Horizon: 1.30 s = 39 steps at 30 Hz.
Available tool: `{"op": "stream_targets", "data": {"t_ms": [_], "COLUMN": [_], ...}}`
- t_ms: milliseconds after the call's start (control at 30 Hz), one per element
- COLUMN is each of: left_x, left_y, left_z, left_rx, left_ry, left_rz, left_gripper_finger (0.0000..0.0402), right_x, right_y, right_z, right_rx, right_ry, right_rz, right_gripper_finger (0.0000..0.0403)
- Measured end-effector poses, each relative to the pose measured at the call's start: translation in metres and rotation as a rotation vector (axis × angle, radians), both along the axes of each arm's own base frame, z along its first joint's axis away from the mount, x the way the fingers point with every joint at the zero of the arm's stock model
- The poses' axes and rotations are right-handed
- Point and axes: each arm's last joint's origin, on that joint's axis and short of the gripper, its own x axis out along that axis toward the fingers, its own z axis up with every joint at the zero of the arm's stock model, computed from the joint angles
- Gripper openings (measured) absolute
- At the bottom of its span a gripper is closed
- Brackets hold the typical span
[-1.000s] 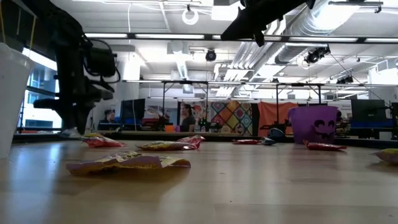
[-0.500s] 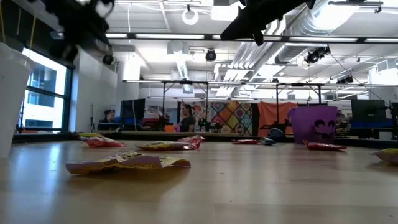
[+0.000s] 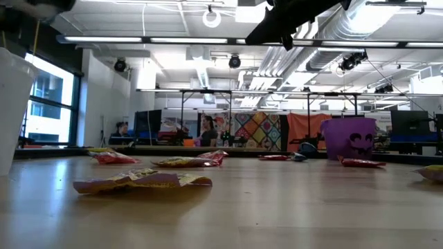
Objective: Sort candy
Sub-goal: Put the white chocolate bar into the white bin, then put the yellow candy into the purple bin
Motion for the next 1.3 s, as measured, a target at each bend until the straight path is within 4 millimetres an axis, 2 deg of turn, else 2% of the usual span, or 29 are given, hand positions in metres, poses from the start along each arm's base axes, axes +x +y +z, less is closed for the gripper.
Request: {"op": "stream_targets", "data": {"t_ms": [133,233,400,500,700,900,1167,1300], "left_x": [-0.002,-0.003,-0.002,0.001,0.007,0.014,0.015,0.022], "left_y": [-0.025,-0.036,-0.037,-0.037,-0.037,-0.026,-0.003,0.011], "left_z": [-0.023,-0.039,-0.068,-0.073,-0.068,-0.041,-0.041,-0.019], "left_rx": [-0.020,-0.013,0.035,0.012,-0.098,-0.053,0.051,0.104], "left_ry": [0.138,0.222,0.342,0.390,0.369,0.204,0.251,0.127], "left_rz": [-0.005,0.016,0.115,0.106,-0.013,-0.018,-0.011,-0.020], "left_gripper_finger": [0.0038,0.0029,0.0030,0.0050,0.0116,0.0168,0.0173,0.0167], "right_x": [0.000,0.000,0.000,0.000,0.000,0.000,0.000,0.000], "right_y": [0.000,0.000,0.000,0.000,0.000,0.000,0.000,0.000], "right_z": [0.000,0.000,0.000,0.000,0.000,0.000,0.000,0.000], "right_rx": [0.001,0.000,-0.006,-0.007,-0.006,-0.006,-0.006,-0.006], "right_ry": [0.002,0.004,0.006,0.006,0.005,0.005,0.004,0.004], "right_rz": [0.000,0.000,0.002,0.003,0.013,0.014,0.014,0.013], "right_gripper_finger": [0.0000,0.0000,0.0000,0.0000,0.0000,0.0000,0.0000,0.0000]}}
